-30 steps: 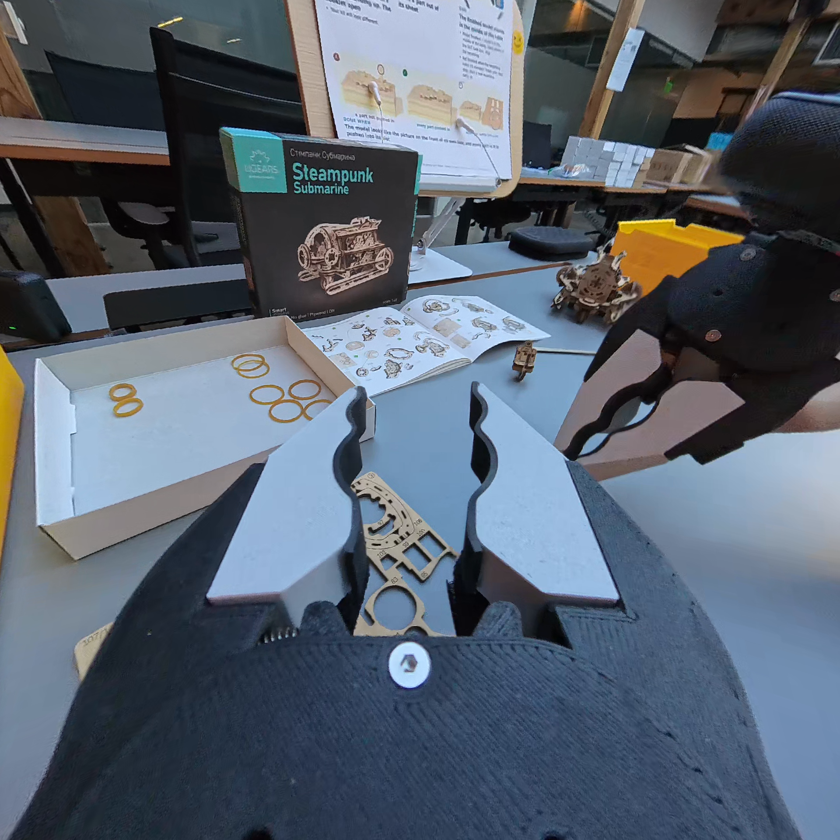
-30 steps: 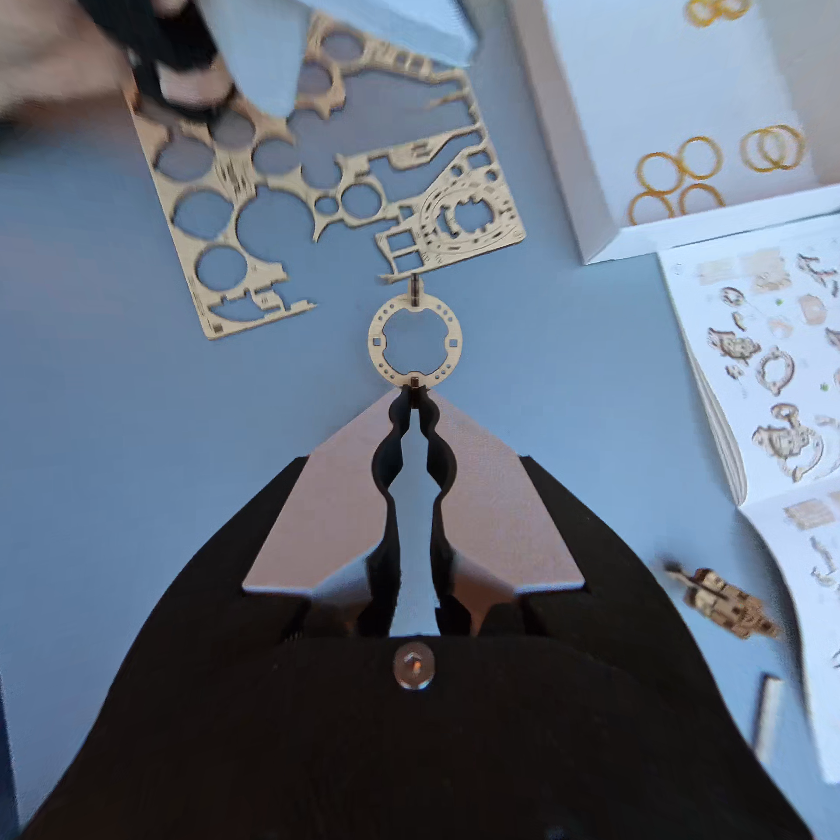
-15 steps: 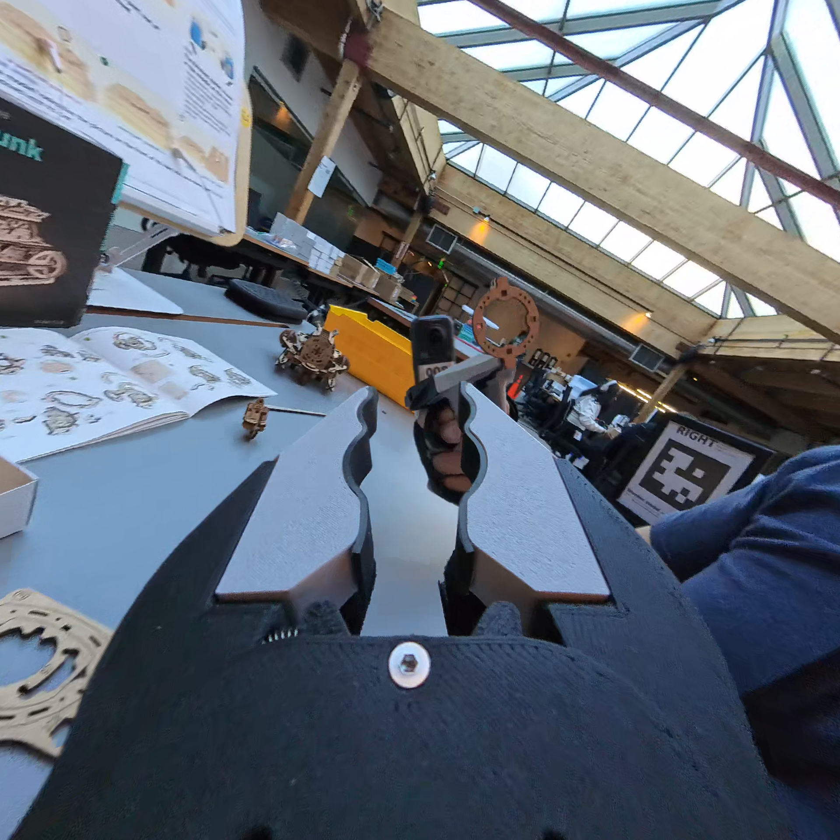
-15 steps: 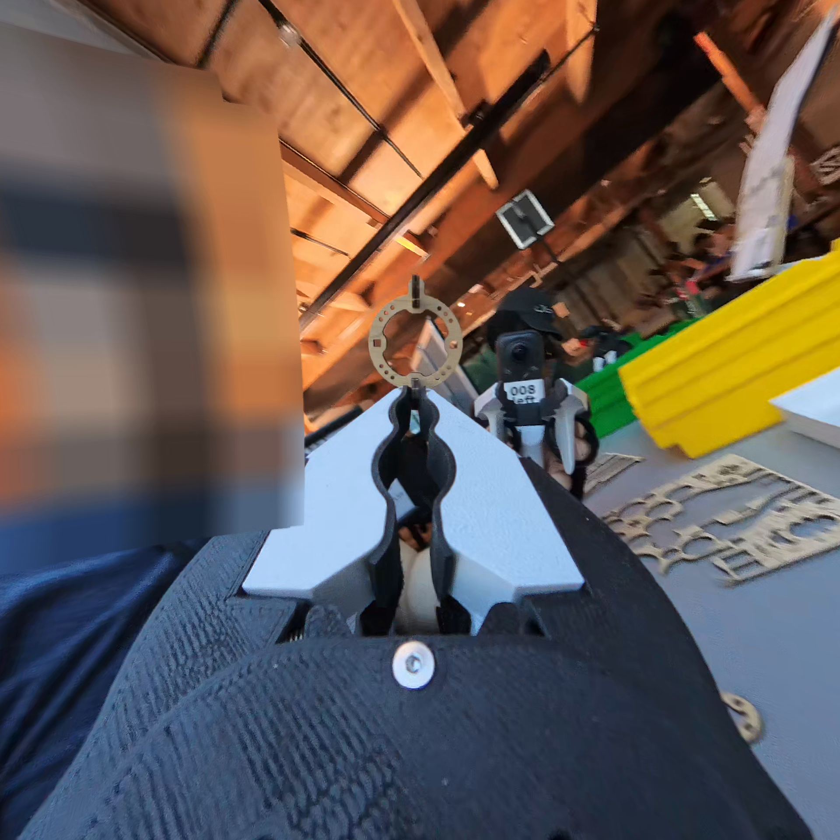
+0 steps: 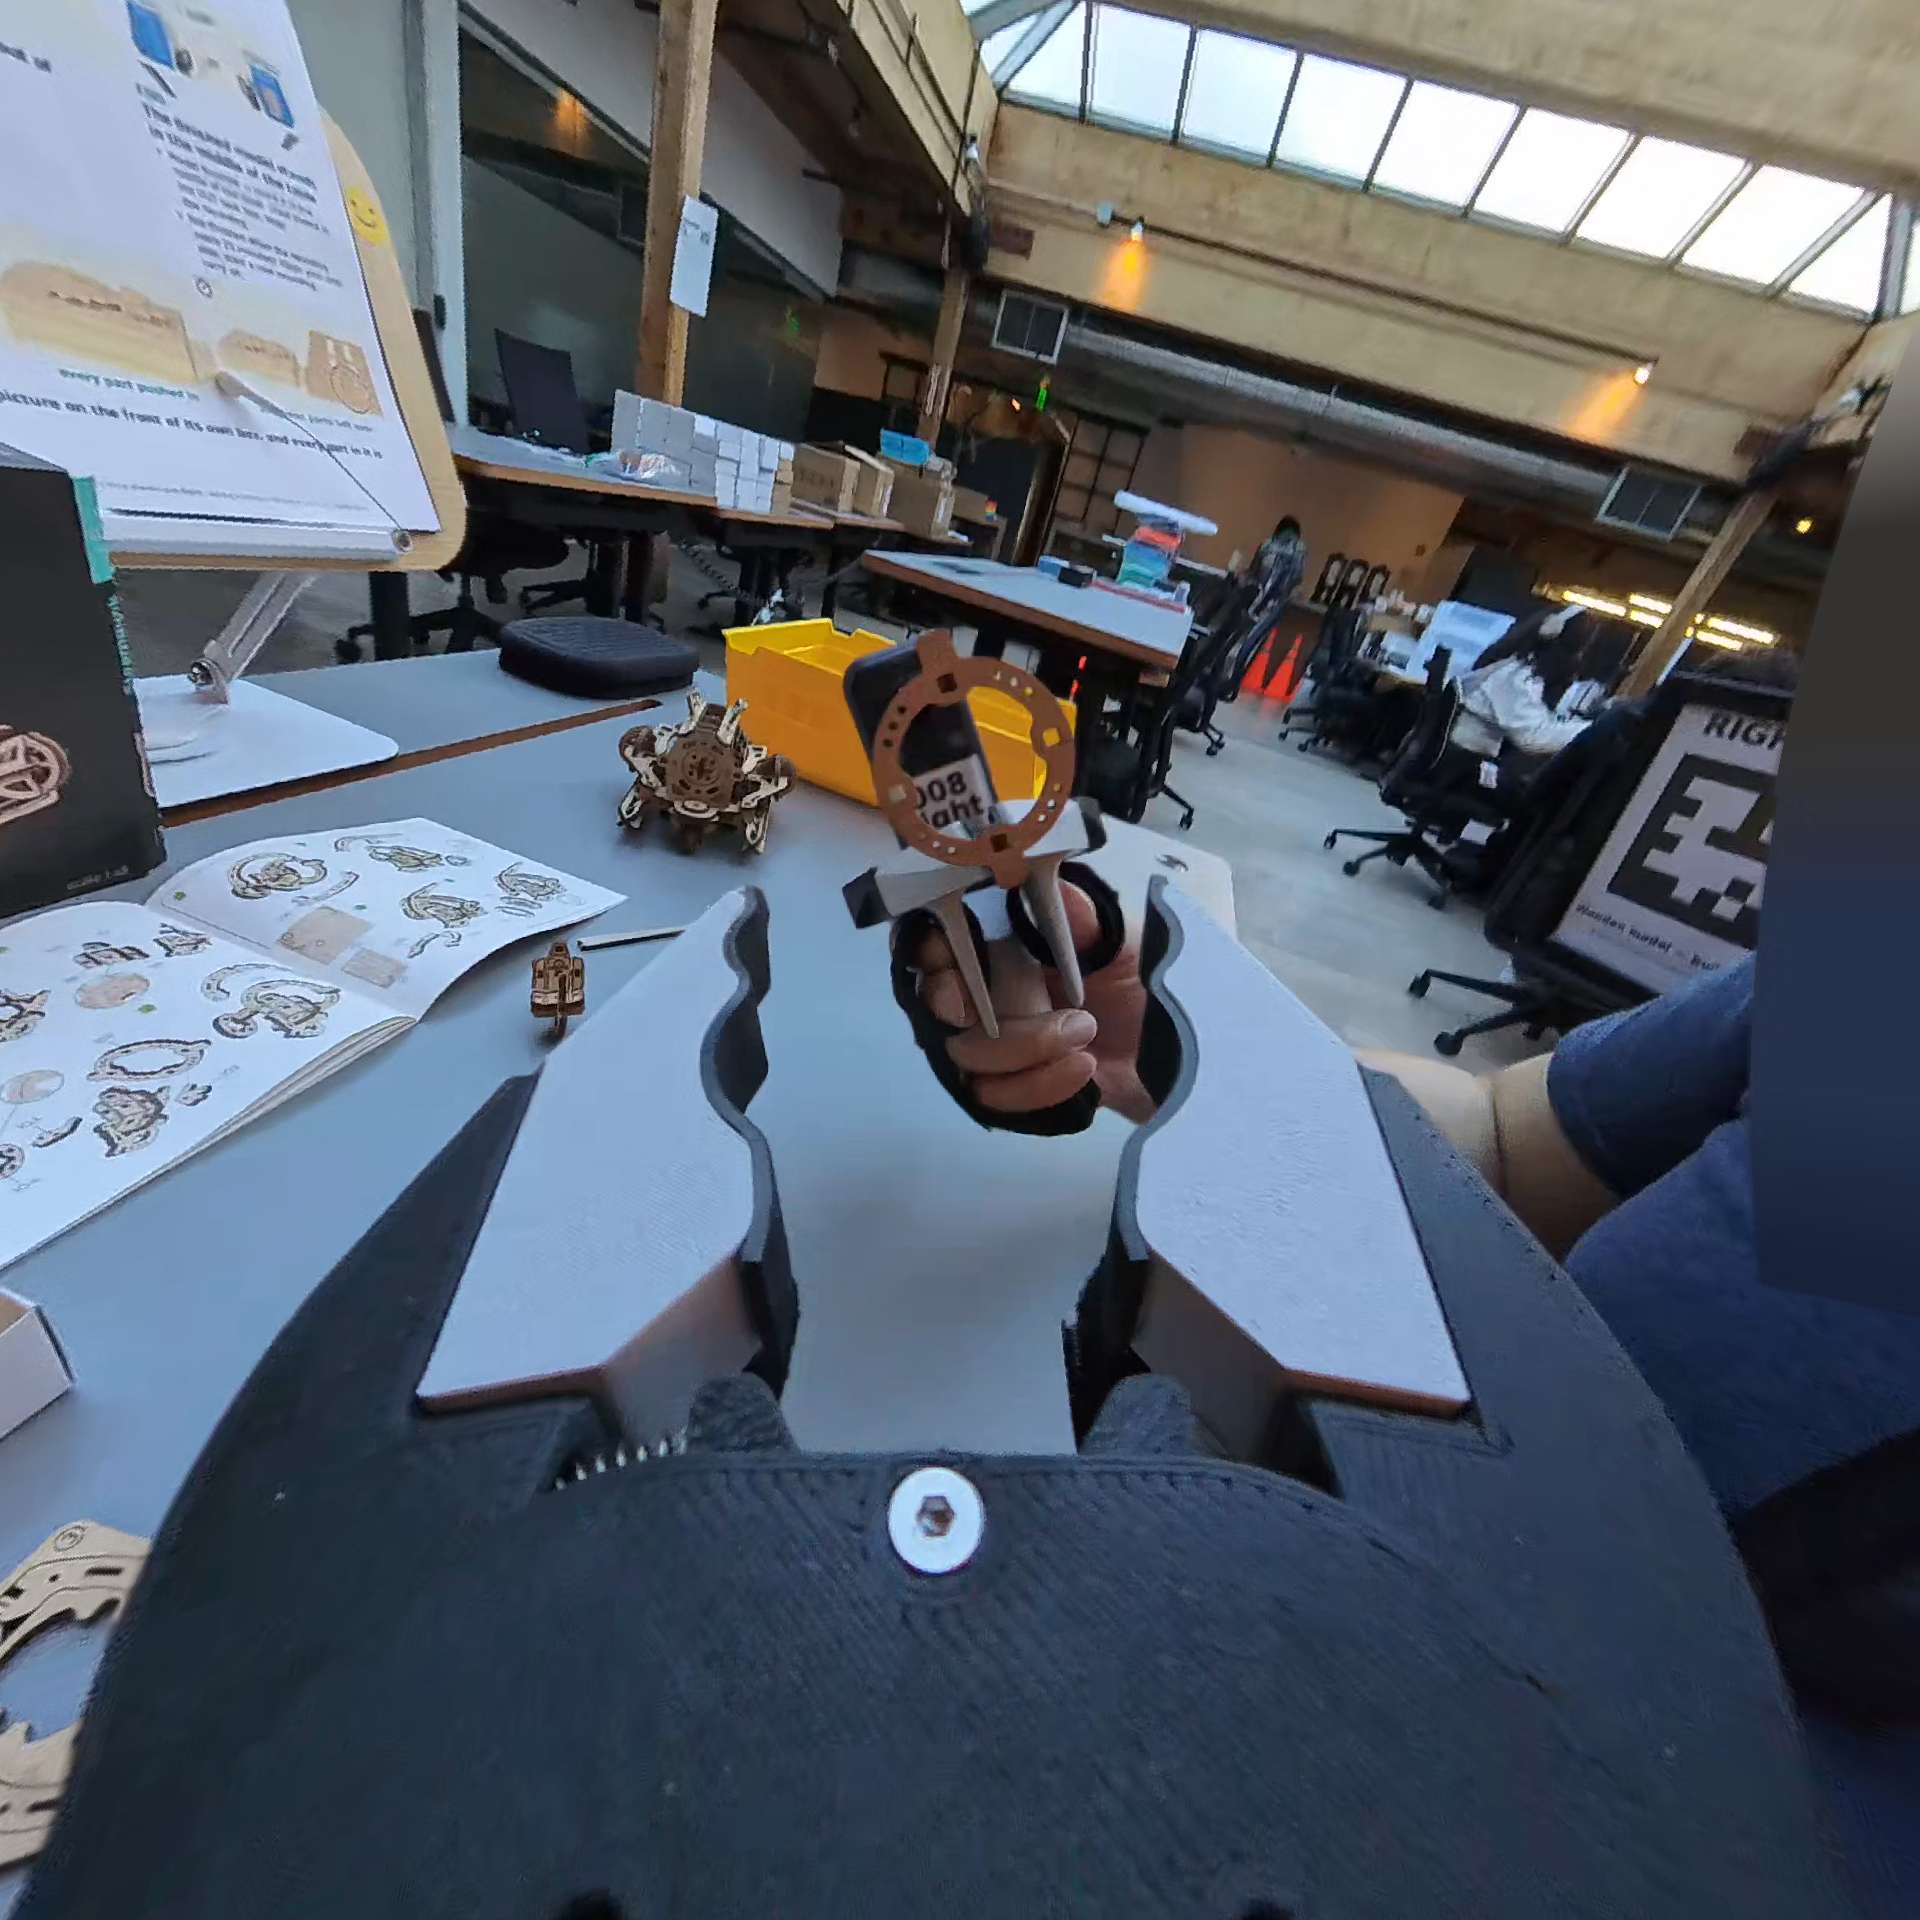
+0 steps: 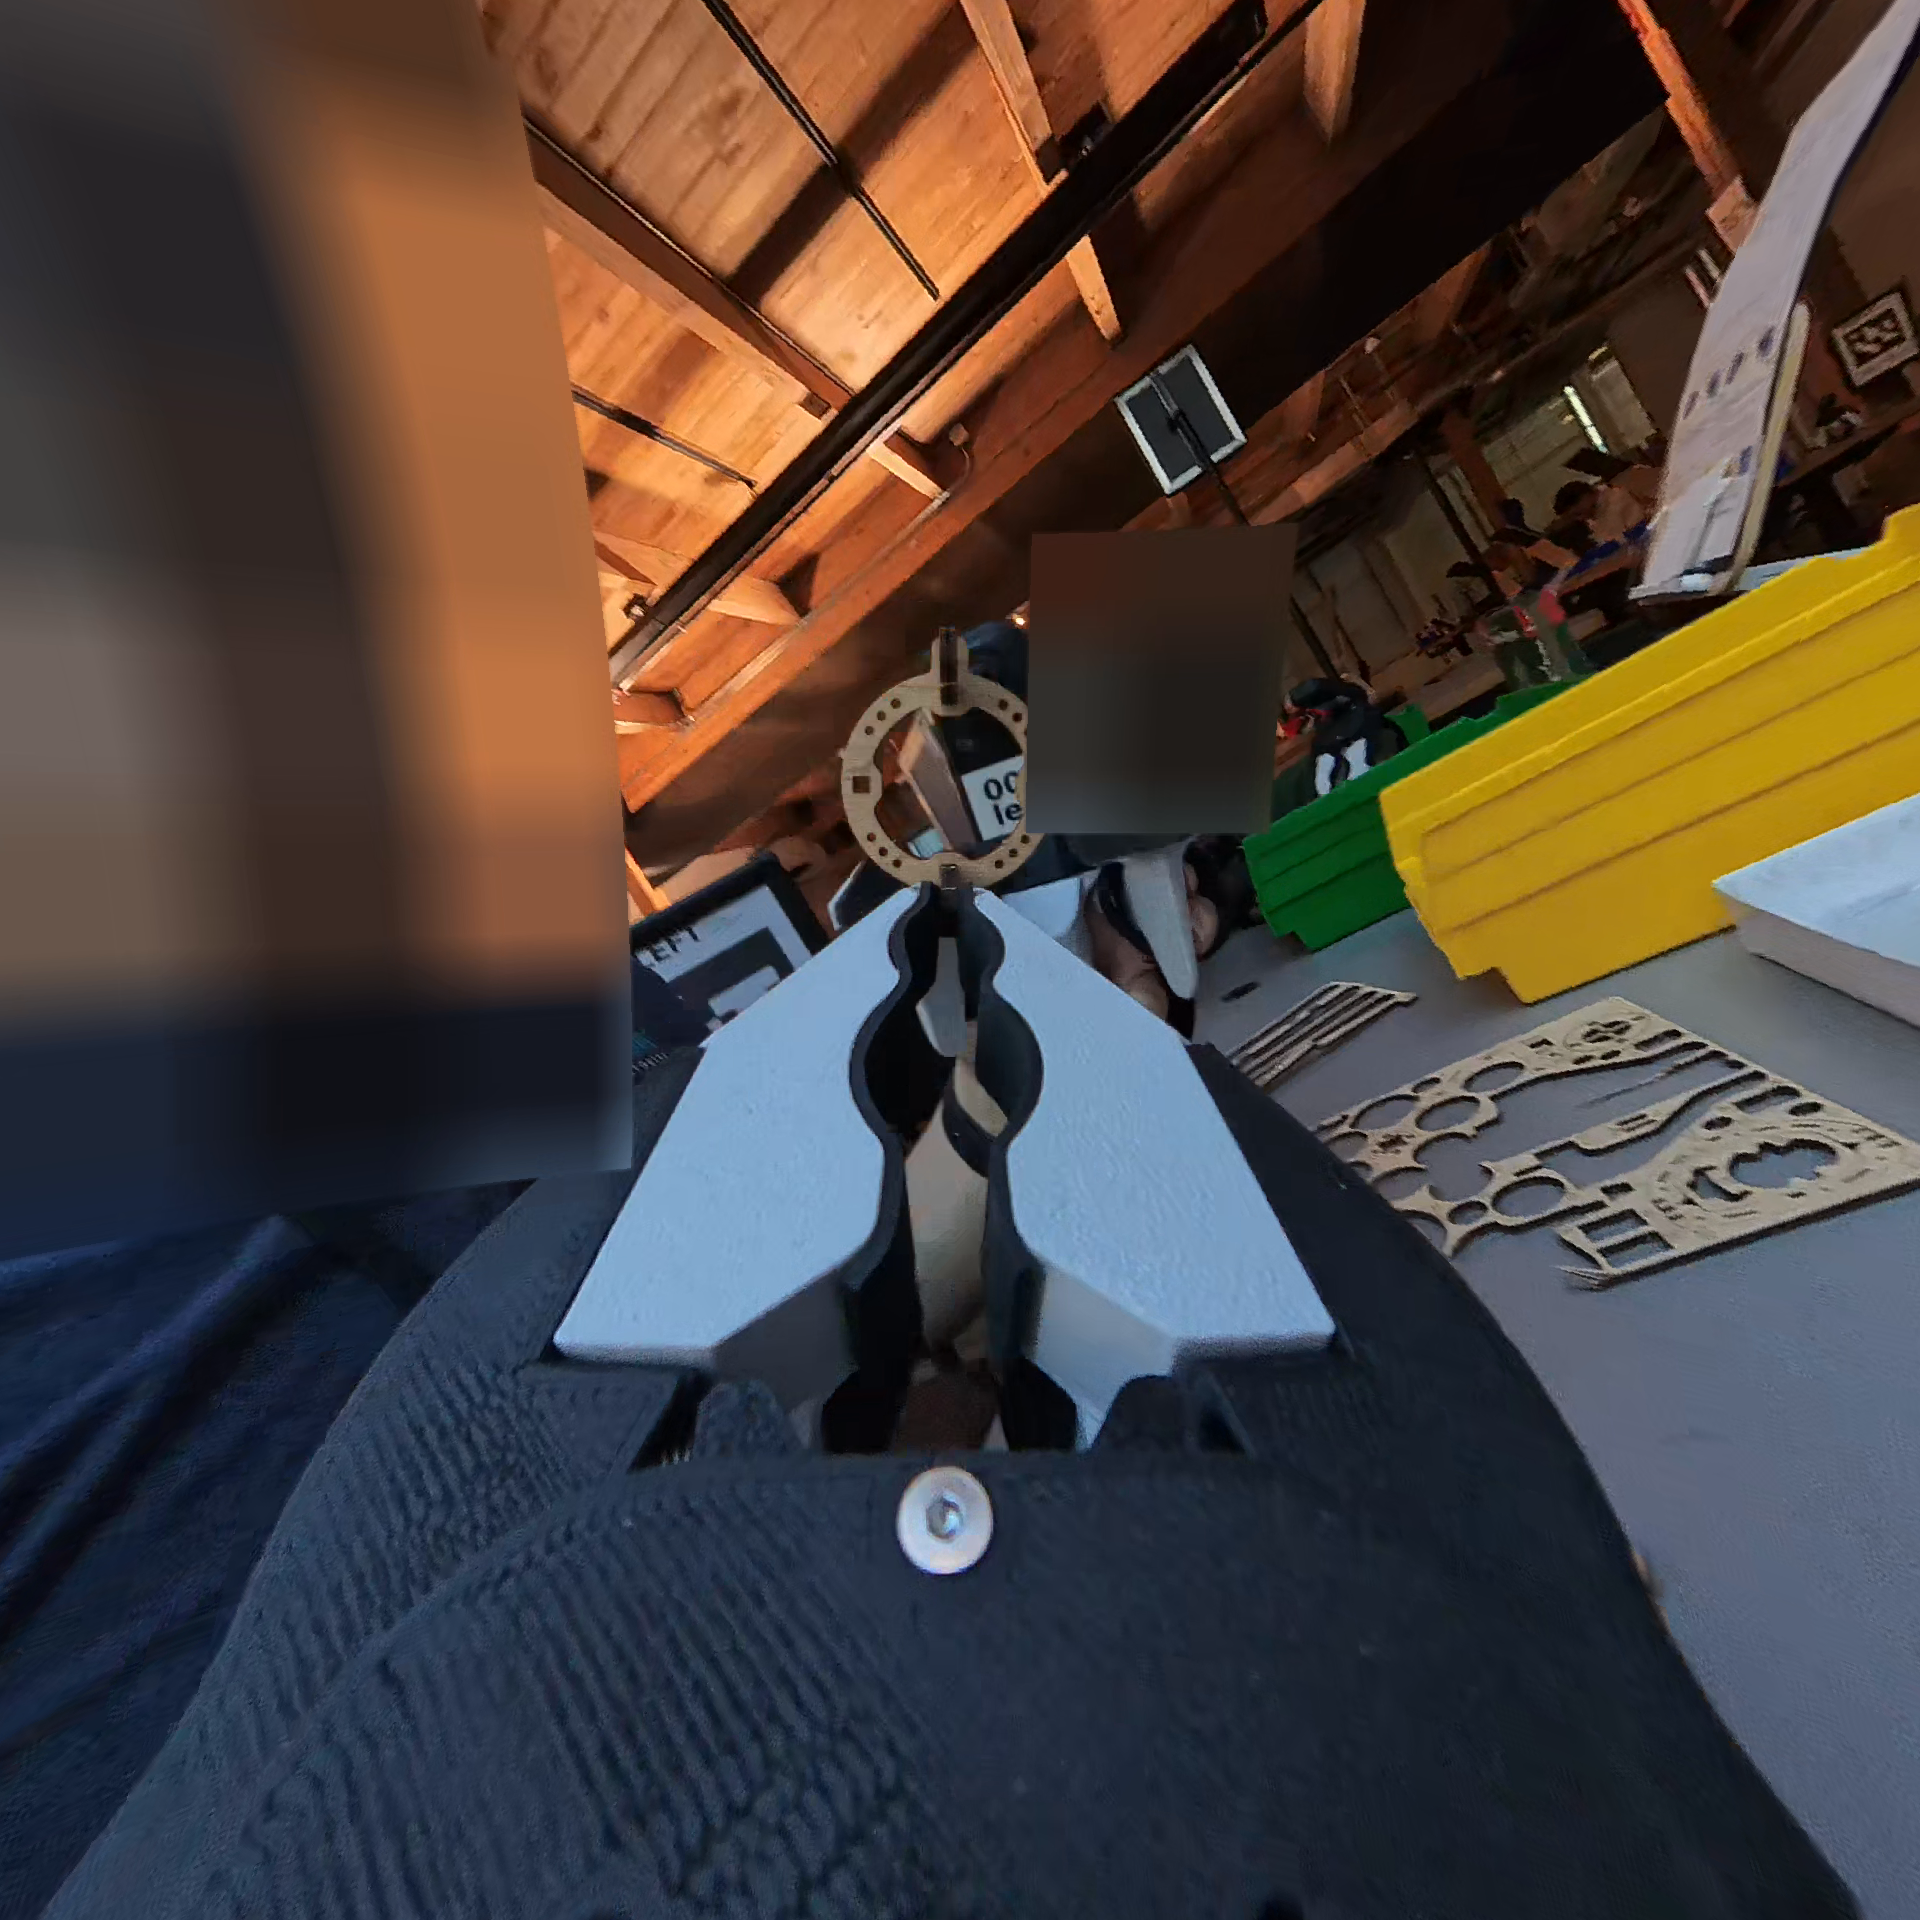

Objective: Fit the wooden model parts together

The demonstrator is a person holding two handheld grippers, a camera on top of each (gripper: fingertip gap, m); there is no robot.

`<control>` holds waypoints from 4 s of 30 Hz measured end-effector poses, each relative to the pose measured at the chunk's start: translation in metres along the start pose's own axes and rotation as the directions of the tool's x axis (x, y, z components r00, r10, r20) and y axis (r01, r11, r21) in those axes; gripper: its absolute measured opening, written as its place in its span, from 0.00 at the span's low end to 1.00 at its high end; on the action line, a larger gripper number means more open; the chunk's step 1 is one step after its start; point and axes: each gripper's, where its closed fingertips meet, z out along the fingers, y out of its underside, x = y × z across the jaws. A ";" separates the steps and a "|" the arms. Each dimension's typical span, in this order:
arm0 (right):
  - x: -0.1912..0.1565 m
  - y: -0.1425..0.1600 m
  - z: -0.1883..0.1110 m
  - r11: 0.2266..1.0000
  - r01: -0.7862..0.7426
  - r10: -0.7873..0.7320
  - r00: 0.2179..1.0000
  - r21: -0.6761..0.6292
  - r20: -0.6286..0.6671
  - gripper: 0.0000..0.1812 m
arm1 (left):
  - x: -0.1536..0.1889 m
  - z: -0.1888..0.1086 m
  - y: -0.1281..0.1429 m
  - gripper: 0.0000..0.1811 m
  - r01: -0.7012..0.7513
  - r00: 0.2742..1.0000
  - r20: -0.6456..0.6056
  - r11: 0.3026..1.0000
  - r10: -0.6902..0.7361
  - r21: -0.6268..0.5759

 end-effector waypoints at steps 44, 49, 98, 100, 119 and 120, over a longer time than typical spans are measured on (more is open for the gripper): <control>0.058 0.050 -0.005 0.927 0.158 -0.244 0.942 -0.340 -0.229 0.06 | -0.032 -0.007 0.045 0.23 -0.143 0.984 -0.124 0.984 0.129 -0.107; 0.074 0.041 -0.023 0.915 0.189 -0.311 0.893 -0.356 -0.326 0.13 | -0.051 -0.012 0.065 0.22 -0.177 0.983 -0.090 0.966 0.163 -0.188; 0.120 0.101 -0.042 0.431 0.222 -0.544 0.837 -0.875 -0.056 0.05 | -0.066 -0.004 0.121 0.22 -0.383 0.924 -0.174 0.842 0.341 -0.380; 0.117 0.103 -0.042 0.430 0.229 -0.538 0.842 -0.874 -0.044 0.01 | -0.066 -0.003 0.121 0.23 -0.385 0.923 -0.172 0.841 0.344 -0.381; 0.112 0.110 -0.046 0.466 0.220 -0.541 0.837 -0.857 -0.079 0.02 | -0.060 -0.003 0.131 0.23 -0.439 0.898 -0.216 0.798 0.383 -0.413; 0.112 0.110 -0.045 0.468 0.220 -0.541 0.837 -0.856 -0.081 0.02 | -0.060 -0.003 0.131 0.23 -0.438 0.899 -0.215 0.799 0.382 -0.412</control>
